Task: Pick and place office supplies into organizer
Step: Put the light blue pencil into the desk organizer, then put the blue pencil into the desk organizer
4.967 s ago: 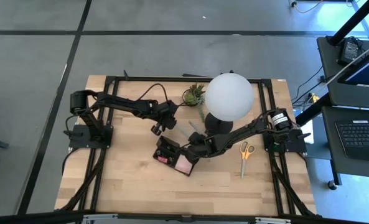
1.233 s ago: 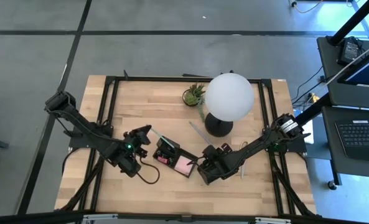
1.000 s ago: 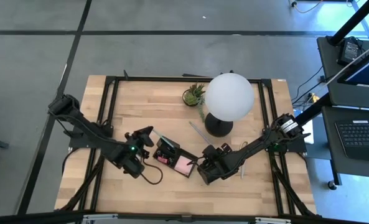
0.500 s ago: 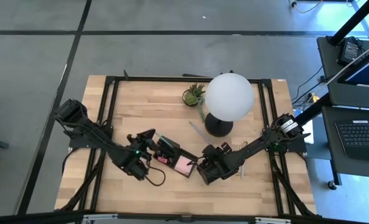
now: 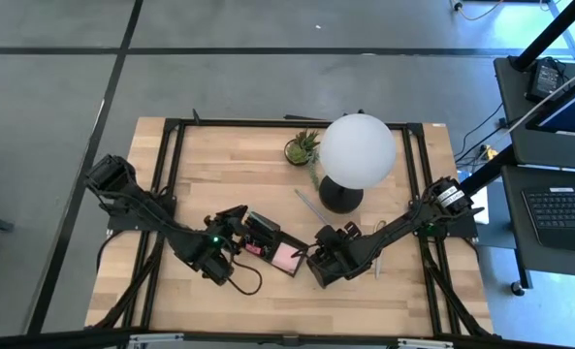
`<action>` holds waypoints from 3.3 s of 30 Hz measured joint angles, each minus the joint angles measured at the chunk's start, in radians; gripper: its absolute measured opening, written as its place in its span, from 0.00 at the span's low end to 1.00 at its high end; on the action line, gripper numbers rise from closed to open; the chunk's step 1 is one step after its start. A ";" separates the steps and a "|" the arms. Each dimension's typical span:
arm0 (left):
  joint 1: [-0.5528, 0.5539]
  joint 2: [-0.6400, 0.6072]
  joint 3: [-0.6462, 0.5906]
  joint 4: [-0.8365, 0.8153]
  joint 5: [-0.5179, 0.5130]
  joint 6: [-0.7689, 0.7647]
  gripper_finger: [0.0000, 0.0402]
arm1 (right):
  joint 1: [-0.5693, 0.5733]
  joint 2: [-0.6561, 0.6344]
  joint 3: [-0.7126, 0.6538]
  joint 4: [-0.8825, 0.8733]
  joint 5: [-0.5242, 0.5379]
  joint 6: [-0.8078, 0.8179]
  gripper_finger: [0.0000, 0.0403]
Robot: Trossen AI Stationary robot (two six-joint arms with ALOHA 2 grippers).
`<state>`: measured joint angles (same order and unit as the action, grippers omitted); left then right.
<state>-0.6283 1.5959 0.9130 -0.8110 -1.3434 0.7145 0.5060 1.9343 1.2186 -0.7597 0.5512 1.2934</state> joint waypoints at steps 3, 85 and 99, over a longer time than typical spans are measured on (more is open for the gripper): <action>-0.009 0.000 0.033 0.000 0.005 -0.058 0.29 | 0.000 0.000 0.000 0.004 0.000 0.000 0.47; 0.698 -0.945 -0.531 0.694 1.136 -0.668 0.19 | 0.179 -0.417 -0.415 0.110 0.237 0.180 0.47; 0.698 -0.926 -0.532 0.695 1.136 -0.668 0.18 | 0.136 -0.444 -0.751 0.914 0.270 -0.509 0.47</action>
<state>0.0692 0.6698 0.3805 -0.1160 -0.2073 0.0467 0.6416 1.4906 0.4681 0.1543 0.8211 0.7847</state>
